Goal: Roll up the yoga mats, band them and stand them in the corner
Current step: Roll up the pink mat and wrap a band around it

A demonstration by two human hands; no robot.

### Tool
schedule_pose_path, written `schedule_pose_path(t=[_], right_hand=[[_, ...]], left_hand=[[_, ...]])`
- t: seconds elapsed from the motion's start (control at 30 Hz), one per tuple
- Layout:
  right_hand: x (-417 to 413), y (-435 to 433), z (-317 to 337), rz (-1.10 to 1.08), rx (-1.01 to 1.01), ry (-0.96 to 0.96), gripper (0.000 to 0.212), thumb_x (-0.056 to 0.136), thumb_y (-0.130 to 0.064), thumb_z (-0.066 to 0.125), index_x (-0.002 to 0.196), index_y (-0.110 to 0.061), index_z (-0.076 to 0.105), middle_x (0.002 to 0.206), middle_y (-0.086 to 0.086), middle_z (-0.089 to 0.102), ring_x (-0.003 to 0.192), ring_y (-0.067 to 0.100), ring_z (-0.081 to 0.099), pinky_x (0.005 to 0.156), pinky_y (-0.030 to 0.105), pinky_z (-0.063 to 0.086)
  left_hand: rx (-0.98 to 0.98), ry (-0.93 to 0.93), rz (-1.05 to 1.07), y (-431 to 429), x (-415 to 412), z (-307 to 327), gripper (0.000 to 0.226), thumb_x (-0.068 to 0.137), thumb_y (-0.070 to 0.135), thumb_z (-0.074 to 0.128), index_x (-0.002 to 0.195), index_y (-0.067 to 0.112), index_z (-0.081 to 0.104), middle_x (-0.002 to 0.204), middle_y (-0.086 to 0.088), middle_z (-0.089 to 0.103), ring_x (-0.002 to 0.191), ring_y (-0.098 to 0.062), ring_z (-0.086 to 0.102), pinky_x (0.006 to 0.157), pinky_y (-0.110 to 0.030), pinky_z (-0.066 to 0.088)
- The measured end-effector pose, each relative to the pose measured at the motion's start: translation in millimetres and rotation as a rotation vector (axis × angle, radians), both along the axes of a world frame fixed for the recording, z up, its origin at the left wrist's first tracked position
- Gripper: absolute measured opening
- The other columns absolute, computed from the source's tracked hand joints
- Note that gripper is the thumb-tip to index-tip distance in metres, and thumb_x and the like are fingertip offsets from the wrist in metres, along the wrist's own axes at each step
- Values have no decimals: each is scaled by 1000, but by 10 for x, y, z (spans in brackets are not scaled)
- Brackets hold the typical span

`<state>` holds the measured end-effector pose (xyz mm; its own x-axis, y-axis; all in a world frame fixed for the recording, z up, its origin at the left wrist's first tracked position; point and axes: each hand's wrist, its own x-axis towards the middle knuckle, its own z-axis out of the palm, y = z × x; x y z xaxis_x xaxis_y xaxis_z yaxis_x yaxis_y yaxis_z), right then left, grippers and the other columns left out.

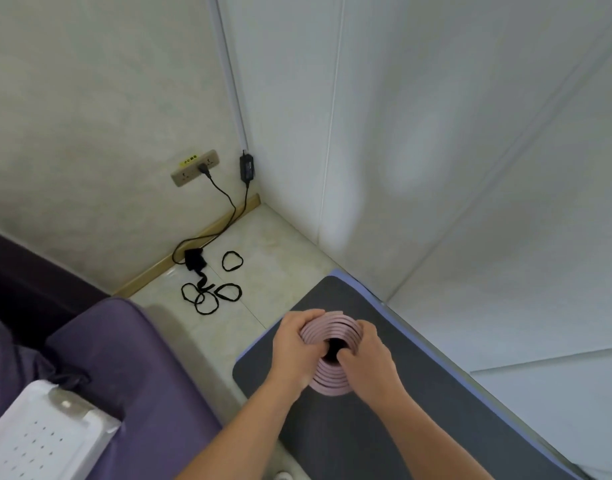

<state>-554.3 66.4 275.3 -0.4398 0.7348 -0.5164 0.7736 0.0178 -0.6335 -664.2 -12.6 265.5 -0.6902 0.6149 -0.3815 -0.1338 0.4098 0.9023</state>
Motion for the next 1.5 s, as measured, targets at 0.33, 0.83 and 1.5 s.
schedule_pose_path(t=[0.33,0.83,1.5], right_hand=[[-331,385,156,-11,6,105,55,94,-17,56,145,-14,34,127,7,56,104,22,57,88,35,54],[-1856,603,219,6,46,37,57,96,-22,58,147,-12,35,125,13,61,94,25,61,78,43,59],[-4569,1981,-1256,205,314,-262,90,90,-36,60,159,-32,1,160,2,19,133,31,46,88,37,44]], left_hand=[[-83,26,-50,437,-468,174,66,66,-11,78,124,17,63,122,-2,60,113,-20,60,101,-41,52],[-212,243,-250,651,-2012,294,40,73,15,77,113,15,72,96,0,70,89,-18,67,81,-35,59],[-154,353,-583,2110,-4848,-1405,24,70,41,70,90,28,75,76,7,69,73,-6,64,65,-34,54]])
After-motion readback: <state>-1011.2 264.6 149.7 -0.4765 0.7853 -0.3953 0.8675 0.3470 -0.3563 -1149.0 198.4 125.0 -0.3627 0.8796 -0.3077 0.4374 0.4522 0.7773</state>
